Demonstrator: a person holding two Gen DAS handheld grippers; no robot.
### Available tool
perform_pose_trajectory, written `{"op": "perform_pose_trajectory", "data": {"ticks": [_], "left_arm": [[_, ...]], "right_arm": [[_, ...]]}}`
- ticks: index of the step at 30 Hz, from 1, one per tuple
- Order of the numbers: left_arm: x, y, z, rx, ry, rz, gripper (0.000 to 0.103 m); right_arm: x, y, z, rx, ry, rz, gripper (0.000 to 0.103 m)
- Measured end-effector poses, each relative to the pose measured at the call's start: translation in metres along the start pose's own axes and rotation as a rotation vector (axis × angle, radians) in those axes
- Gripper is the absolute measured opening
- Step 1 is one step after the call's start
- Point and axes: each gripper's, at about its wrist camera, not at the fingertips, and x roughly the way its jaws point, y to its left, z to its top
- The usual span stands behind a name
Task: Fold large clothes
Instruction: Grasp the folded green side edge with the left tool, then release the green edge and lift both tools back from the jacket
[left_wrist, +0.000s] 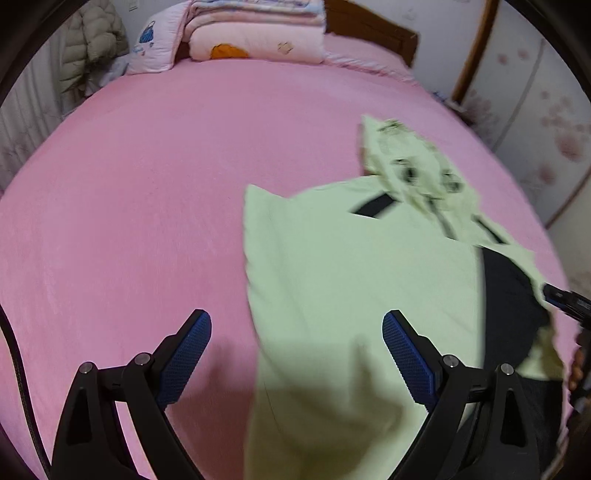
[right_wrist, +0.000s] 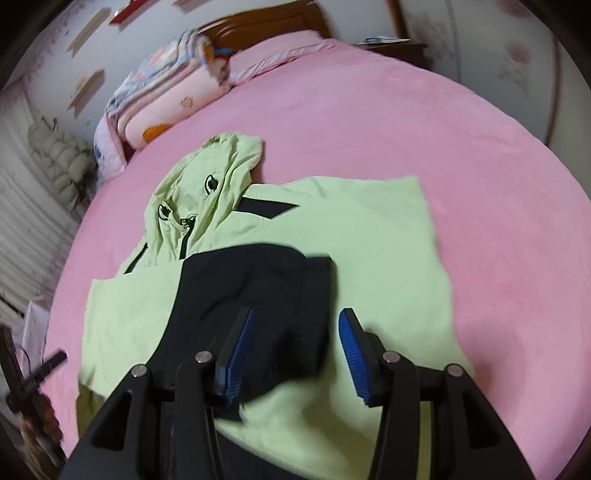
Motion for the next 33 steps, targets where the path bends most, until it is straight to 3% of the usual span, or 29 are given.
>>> {"op": "perform_pose_trajectory", "data": {"ticks": [4, 8, 9, 11, 12, 13, 17, 19, 21, 24, 27, 29, 32, 33], "left_arm": [[0.051, 0.007, 0.022, -0.027, 0.086, 0.077, 0.093], [0.072, 0.025, 0.025, -0.114, 0.115, 0.039, 0.093], [0.07, 0.027, 0.026, -0.127, 0.096, 0.026, 0.077], [0.068, 0.032, 0.027, -0.127, 0.084, -0.015, 0.01], [0.065, 0.034, 0.027, -0.132, 0.085, 0.002, 0.009], [0.059, 0.036, 0.028, -0.142, 0.058, 0.019, 0.005], [0.034, 0.041, 0.033, -0.16, -0.062, 0.057, 0.004], [0.035, 0.045, 0.032, -0.161, -0.084, 0.092, 0.004], [0.047, 0.05, 0.029, -0.149, -0.056, 0.131, 0.004], [0.056, 0.05, 0.025, -0.13, -0.039, 0.158, 0.006], [0.044, 0.052, 0.029, -0.129, -0.035, 0.174, 0.019], [0.03, 0.051, 0.031, -0.125, -0.03, 0.181, 0.044], [-0.005, 0.04, 0.035, -0.091, -0.081, 0.168, 0.069], [-0.015, 0.031, 0.037, -0.079, -0.099, 0.165, 0.072]], "right_arm": [[0.044, -0.002, 0.02, -0.014, 0.07, -0.037, 0.048], [0.059, -0.007, 0.021, -0.01, 0.076, -0.014, 0.048], [0.06, -0.006, 0.02, -0.019, 0.066, -0.002, 0.048], [0.06, -0.002, 0.017, -0.053, 0.055, 0.008, 0.043], [0.062, 0.001, 0.016, -0.08, 0.053, -0.002, 0.031], [0.062, 0.005, 0.016, -0.106, 0.048, -0.005, 0.028], [0.045, 0.02, 0.022, -0.16, -0.069, -0.036, 0.026], [0.04, 0.024, 0.028, -0.151, -0.133, -0.04, 0.026], [0.05, 0.027, 0.03, -0.157, -0.125, -0.07, 0.027], [0.084, 0.031, 0.021, -0.216, -0.03, -0.168, 0.03], [0.079, 0.039, 0.015, -0.251, -0.025, -0.221, 0.038], [0.069, 0.044, 0.012, -0.26, -0.019, -0.242, 0.039], [0.039, 0.052, 0.005, -0.285, -0.053, -0.228, 0.039], [0.027, 0.055, 0.003, -0.287, -0.066, -0.214, 0.039]]}}
